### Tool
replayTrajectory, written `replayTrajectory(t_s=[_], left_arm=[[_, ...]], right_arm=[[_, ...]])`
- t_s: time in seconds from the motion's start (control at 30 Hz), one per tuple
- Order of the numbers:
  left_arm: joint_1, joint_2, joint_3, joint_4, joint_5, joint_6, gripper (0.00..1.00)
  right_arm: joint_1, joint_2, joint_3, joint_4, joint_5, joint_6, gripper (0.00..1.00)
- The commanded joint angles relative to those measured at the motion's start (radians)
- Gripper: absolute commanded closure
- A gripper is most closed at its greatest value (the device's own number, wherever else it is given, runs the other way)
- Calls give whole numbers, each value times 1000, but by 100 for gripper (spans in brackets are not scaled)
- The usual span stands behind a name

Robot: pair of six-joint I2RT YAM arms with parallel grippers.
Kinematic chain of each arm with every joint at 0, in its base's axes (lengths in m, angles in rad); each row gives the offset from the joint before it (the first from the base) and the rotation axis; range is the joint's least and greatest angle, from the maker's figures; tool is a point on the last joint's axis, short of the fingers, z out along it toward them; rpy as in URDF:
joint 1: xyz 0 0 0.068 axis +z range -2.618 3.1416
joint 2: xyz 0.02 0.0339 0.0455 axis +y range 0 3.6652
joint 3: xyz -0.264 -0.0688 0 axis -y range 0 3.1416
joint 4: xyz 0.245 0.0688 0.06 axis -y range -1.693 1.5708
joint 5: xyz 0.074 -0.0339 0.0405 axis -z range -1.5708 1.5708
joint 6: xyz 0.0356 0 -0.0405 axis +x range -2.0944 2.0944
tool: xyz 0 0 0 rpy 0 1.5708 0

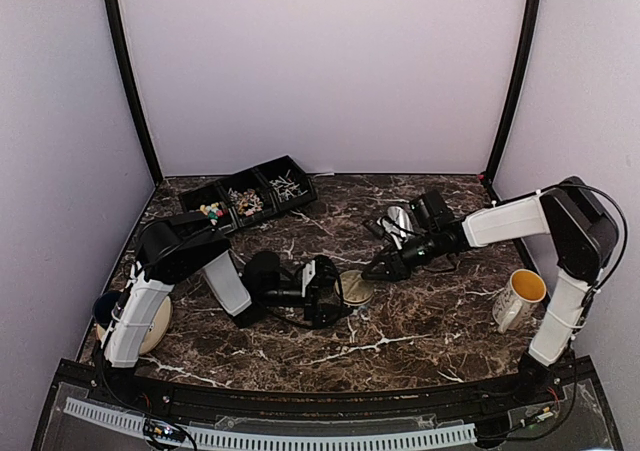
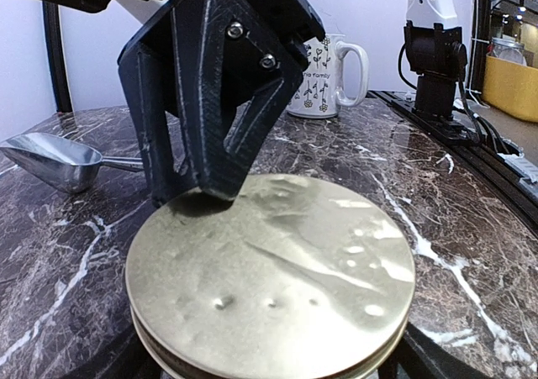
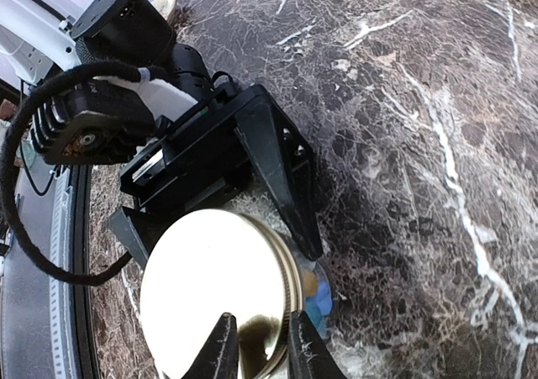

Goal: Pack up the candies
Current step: Screw the box lid onto the packing box.

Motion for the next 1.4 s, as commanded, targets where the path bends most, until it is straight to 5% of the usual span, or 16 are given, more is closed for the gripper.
replayTrajectory(t_s=[0.0, 0.7, 1.0, 1.37], left_arm=[[6, 73, -20, -185, -63, 27, 13], [7, 70, -22, -182, -72, 22, 14], [7, 72, -20, -184, -62, 26, 15], [6, 71, -25, -178, -51, 30, 14]], right_arm=[[18, -39, -76, -29, -31, 51, 79], [89, -215, -201, -7, 46, 141, 80], [87, -326, -162, -33, 148, 134, 68], [55, -57, 110, -14, 78, 92, 59]])
